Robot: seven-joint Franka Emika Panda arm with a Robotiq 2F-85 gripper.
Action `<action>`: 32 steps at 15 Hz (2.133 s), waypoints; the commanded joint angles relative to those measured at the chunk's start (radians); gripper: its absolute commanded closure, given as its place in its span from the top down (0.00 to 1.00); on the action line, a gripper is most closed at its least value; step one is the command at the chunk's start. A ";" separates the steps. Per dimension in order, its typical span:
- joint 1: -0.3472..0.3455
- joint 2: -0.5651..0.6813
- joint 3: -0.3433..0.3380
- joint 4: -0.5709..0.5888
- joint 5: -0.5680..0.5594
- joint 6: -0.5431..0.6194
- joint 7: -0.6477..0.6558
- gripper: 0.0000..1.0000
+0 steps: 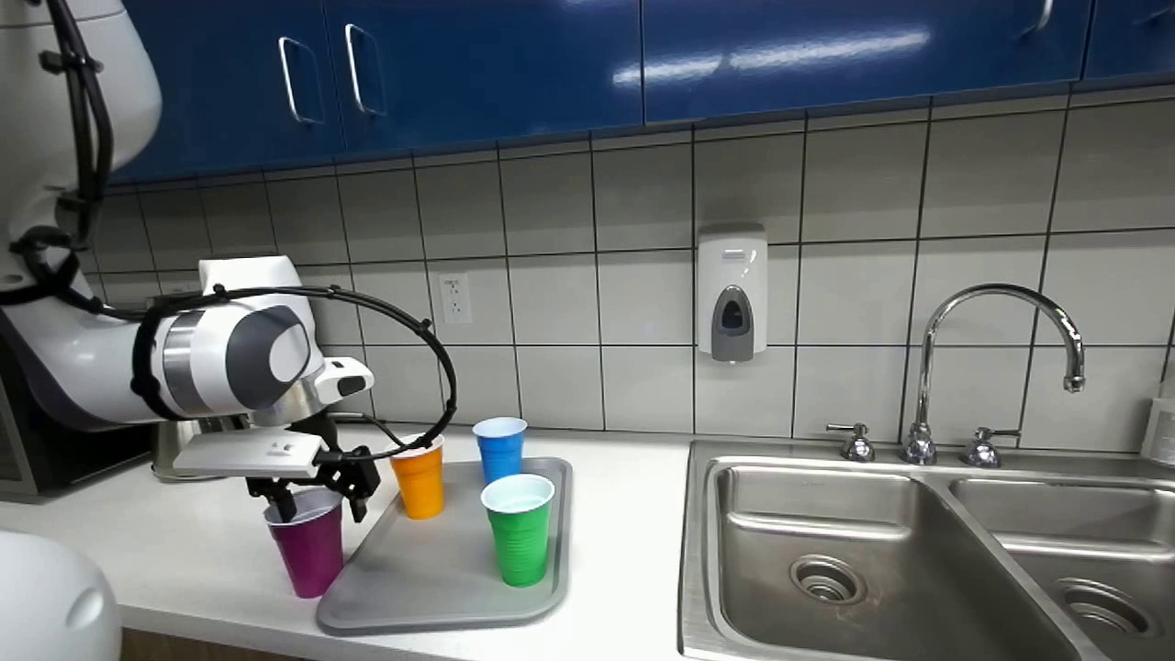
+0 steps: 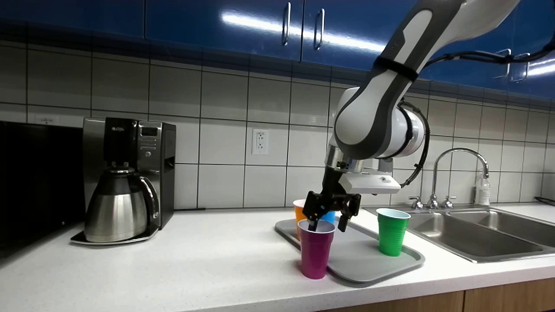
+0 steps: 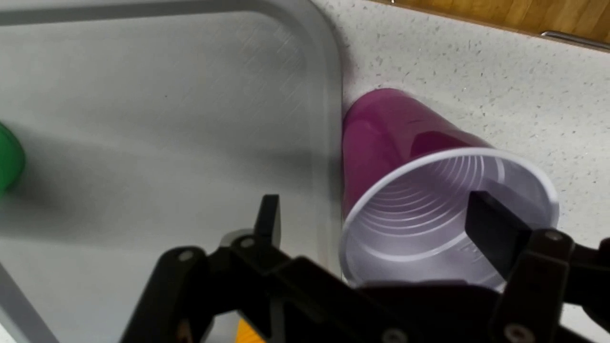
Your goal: Put the green and purple cups on the tray
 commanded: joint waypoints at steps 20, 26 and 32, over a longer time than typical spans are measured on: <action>0.029 0.027 0.017 0.018 0.054 0.018 0.006 0.01; 0.040 -0.025 0.021 0.026 0.101 -0.007 0.002 0.01; 0.014 -0.061 -0.004 0.037 0.079 -0.002 0.015 0.01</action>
